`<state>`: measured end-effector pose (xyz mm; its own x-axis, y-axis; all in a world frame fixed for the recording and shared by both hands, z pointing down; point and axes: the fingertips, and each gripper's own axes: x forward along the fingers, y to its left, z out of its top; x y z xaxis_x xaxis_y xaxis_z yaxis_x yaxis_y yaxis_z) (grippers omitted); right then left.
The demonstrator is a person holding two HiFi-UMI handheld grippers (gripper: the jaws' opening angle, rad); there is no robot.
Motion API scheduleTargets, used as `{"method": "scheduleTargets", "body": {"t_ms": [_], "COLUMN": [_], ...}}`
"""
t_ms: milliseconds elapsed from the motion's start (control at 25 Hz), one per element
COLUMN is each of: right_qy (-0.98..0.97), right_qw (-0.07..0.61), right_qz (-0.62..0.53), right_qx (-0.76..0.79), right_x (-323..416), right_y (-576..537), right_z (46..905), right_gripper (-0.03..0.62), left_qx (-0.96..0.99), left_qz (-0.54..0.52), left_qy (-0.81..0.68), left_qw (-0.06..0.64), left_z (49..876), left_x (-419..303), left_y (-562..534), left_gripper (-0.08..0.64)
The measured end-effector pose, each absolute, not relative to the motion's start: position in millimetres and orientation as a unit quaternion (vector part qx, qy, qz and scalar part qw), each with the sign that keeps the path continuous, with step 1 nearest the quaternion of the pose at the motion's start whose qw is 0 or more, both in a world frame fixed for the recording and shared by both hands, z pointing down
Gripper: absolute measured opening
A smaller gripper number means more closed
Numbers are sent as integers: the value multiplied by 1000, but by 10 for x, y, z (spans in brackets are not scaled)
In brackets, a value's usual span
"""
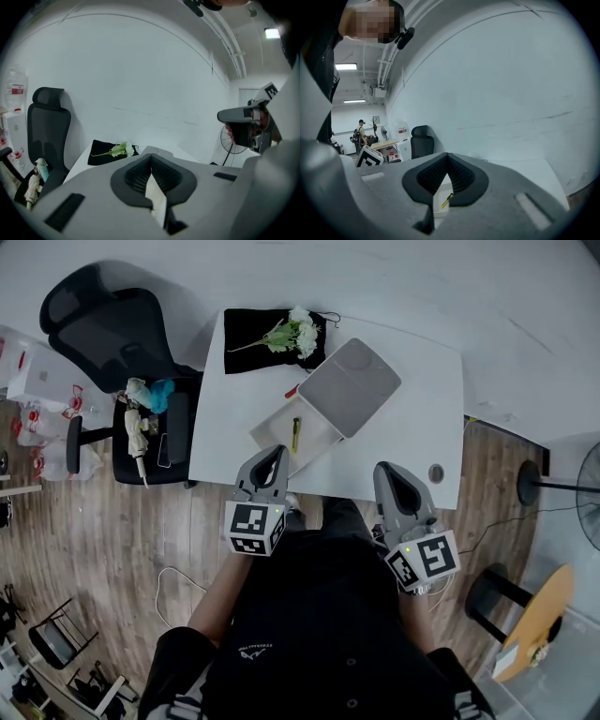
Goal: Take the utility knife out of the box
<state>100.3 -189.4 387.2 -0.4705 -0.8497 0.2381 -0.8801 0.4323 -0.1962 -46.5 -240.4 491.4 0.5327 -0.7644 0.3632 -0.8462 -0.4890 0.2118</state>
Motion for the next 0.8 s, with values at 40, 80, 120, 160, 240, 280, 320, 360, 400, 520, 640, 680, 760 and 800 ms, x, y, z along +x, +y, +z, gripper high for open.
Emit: {"method": "scheduleTargets", "body": {"t_ms": [40, 80, 120, 160, 240, 280, 320, 360, 400, 520, 640, 680, 760, 800], "right_qy": [-848, -851, -854, -856, -860, -861, -861, -862, -863, -865, -866, -866, -866, -866], "right_qw": [53, 54, 55, 56, 61, 64, 66, 68, 71, 77, 78, 79, 81, 83], "right_qz": [147, 147, 147, 148, 149, 150, 151, 153, 154, 156, 160, 161, 164, 166], "right_qx": [507, 502, 497, 492, 485, 482, 480, 478, 476, 471, 467, 467, 465, 464], "right_x": [1011, 1022, 1035, 1050, 1096, 1123, 1149, 1172, 1189, 1218, 1238, 1245, 1253, 1253], "right_y": [-1953, -2017, -2083, -2150, -2280, -2344, -2402, -2452, -2495, -2608, -2697, -2722, -2761, -2774], "right_z": [3872, 3870, 3867, 3866, 3876, 3888, 3902, 3916, 3931, 3959, 3980, 3992, 4021, 4035], "right_gripper": [5, 5, 3, 5, 5, 3, 4, 5, 3, 5, 5, 5, 5, 5], "left_qx": [853, 850, 847, 844, 839, 836, 834, 831, 829, 823, 815, 811, 802, 797], "left_qz": [116, 122, 127, 130, 138, 143, 150, 157, 163, 180, 204, 211, 225, 232], "left_qy": [-473, -477, -480, -483, -487, -489, -490, -491, -491, -487, -485, -487, -491, -491], "left_qw": [187, 189, 191, 195, 201, 203, 205, 209, 214, 229, 243, 247, 256, 263], "left_z": [4961, 5007, 5053, 5098, 5183, 5228, 5278, 5329, 5376, 5508, 5681, 5740, 5868, 5938], "left_x": [-456, -445, -433, -420, -387, -369, -351, -334, -316, -256, -198, -187, -176, -174], "left_y": [-2443, -2486, -2531, -2574, -2659, -2701, -2738, -2768, -2793, -2857, -2932, -2966, -3023, -3041], "left_gripper": [6, 6, 6, 6, 6, 6, 6, 6, 6, 6, 6, 6, 6, 6]}}
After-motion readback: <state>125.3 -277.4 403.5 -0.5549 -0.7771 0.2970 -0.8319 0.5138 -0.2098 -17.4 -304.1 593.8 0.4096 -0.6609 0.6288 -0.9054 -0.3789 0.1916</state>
